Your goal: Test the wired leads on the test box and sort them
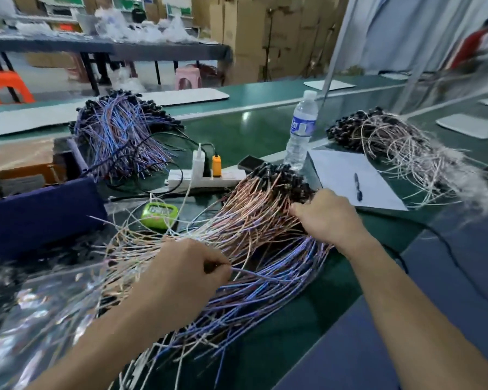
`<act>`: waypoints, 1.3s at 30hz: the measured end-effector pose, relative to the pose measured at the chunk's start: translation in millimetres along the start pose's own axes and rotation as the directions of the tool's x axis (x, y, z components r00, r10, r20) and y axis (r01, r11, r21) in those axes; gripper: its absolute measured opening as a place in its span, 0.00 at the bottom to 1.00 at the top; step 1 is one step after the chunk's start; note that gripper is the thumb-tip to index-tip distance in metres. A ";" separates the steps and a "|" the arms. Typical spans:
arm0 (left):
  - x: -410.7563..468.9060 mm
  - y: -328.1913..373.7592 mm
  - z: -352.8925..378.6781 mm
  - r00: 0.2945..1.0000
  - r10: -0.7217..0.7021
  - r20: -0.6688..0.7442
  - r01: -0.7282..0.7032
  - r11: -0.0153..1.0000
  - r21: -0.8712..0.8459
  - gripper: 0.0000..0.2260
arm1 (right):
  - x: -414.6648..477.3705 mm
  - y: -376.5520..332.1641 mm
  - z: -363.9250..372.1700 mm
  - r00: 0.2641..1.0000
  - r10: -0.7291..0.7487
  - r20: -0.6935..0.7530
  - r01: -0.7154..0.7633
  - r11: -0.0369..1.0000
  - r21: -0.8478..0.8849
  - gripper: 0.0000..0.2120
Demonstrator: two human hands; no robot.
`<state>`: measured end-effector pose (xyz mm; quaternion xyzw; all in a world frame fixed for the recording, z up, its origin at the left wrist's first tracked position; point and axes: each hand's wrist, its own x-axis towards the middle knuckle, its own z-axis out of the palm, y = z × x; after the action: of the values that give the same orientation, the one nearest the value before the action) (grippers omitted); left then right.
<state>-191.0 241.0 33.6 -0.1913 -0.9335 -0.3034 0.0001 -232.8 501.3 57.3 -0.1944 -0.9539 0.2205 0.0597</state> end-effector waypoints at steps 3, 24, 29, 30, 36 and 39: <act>6.9 4.7 17.7 0.998 0.014 -0.066 -0.014 1.000 -0.004 0.05 | 1.0 13.0 2.2 0.998 0.026 0.055 -0.020 0.995 -0.101 0.19; -25.6 -47.3 -39.3 0.904 -0.225 -0.364 0.150 0.963 -0.223 0.10 | -96.7 -109.2 60.4 0.808 -0.532 -0.252 0.531 0.844 -0.077 0.02; -73.9 -90.6 -81.1 0.804 -0.340 -0.489 0.241 0.937 -0.255 0.19 | -157.0 -201.1 105.4 0.644 -0.749 -0.158 0.761 0.649 0.024 0.05; -86.5 -100.8 -88.7 0.772 -0.367 -0.519 0.288 0.930 -0.229 0.20 | -165.0 -218.5 113.5 0.624 -0.775 -0.099 0.781 0.623 0.040 0.07; -172.4 -168.0 -125.4 0.490 -0.541 -0.683 0.644 0.753 -0.134 0.13 | -204.3 -308.1 167.8 0.286 -0.924 0.253 0.934 0.328 0.142 0.13; -211.2 -196.6 -133.4 0.382 -0.514 -0.768 0.747 0.661 -0.071 0.14 | -219.7 -341.7 189.0 0.139 -0.905 0.401 0.917 0.271 0.293 0.24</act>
<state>-80.9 -56.0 6.5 0.3249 -0.8817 -0.1890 0.2851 -186.8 56.3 33.5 0.4850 -0.8551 0.1696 -0.0691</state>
